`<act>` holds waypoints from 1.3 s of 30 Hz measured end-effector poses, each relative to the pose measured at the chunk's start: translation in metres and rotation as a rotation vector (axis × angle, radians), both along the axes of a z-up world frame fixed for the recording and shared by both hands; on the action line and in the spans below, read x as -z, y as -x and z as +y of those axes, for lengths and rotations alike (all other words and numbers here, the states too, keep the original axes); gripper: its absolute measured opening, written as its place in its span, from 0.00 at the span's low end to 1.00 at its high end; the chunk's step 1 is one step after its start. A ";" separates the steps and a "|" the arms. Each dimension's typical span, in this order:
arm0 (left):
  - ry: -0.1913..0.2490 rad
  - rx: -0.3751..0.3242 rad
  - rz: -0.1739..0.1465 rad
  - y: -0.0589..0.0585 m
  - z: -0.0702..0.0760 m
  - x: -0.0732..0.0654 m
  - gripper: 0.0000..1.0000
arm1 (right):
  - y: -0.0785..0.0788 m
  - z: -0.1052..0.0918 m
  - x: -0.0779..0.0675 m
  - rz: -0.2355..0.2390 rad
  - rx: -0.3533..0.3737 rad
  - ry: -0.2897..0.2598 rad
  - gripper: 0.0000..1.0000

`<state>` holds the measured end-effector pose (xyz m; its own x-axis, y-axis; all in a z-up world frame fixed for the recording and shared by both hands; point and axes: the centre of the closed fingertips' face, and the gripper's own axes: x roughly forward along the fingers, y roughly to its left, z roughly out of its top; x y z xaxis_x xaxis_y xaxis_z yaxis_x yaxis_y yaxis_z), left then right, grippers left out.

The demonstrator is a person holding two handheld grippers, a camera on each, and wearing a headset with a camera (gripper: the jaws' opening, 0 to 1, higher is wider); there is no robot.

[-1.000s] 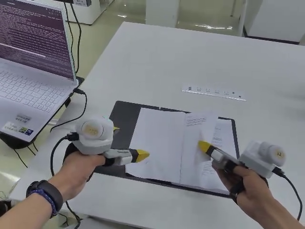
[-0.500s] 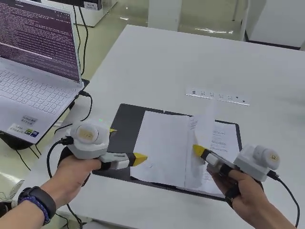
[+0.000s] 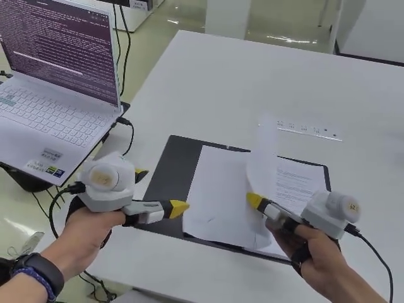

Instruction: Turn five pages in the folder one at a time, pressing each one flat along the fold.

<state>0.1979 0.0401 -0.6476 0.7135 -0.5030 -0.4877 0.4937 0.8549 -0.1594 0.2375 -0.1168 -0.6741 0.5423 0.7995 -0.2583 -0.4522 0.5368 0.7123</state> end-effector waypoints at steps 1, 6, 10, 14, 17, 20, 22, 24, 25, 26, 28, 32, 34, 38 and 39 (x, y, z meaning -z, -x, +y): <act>0.000 -0.001 0.000 0.000 0.001 0.000 0.78 | 0.000 0.002 0.001 0.004 -0.003 -0.001 0.00; 0.004 -0.013 0.001 0.003 0.007 0.000 0.78 | 0.003 0.019 0.002 0.009 -0.039 -0.003 0.00; 0.009 -0.025 0.003 0.004 0.011 0.000 0.78 | 0.002 0.029 0.005 0.015 -0.055 -0.008 0.00; 0.009 -0.034 0.007 0.006 0.016 0.001 0.78 | 0.003 0.036 0.009 0.028 -0.059 -0.016 0.00; 0.016 -0.050 0.011 0.008 0.019 0.002 0.78 | 0.004 0.041 0.013 0.041 -0.061 -0.022 0.00; 0.017 -0.056 0.017 0.010 0.020 0.004 0.78 | 0.006 0.049 0.016 0.048 -0.074 -0.024 0.00; 0.019 -0.058 0.022 0.011 0.020 0.005 0.78 | 0.008 0.054 0.017 0.051 -0.083 -0.025 0.00; 0.021 -0.061 0.027 0.012 0.021 0.007 0.78 | 0.008 0.058 0.019 0.056 -0.088 -0.027 0.00; 0.022 -0.064 0.031 0.013 0.021 0.009 0.78 | 0.008 0.059 0.021 0.059 -0.089 -0.030 0.00; 0.025 -0.068 0.034 0.013 0.022 0.011 0.77 | 0.008 0.061 0.022 0.062 -0.091 -0.032 0.00; 0.034 -0.075 0.041 0.015 0.022 0.013 0.77 | 0.008 0.064 0.025 0.069 -0.094 -0.037 0.00; 0.031 -0.070 0.057 0.019 0.020 0.019 0.78 | 0.008 0.072 0.031 0.085 -0.099 -0.041 0.00; 0.031 -0.068 0.062 0.020 0.019 0.019 0.78 | 0.009 0.076 0.033 0.091 -0.100 -0.044 0.00; 0.033 -0.068 0.068 0.020 0.020 0.021 0.77 | 0.008 0.082 0.038 0.106 -0.103 -0.047 0.00; 0.033 -0.067 0.070 0.020 0.020 0.021 0.77 | 0.008 0.083 0.039 0.110 -0.103 -0.048 0.00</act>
<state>0.1778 0.0598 -0.6684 0.7111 -0.4718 -0.5213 0.4220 0.8794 -0.2202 0.2297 -0.0340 -0.7133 0.4268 0.8624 -0.2721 -0.4209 0.4557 0.7843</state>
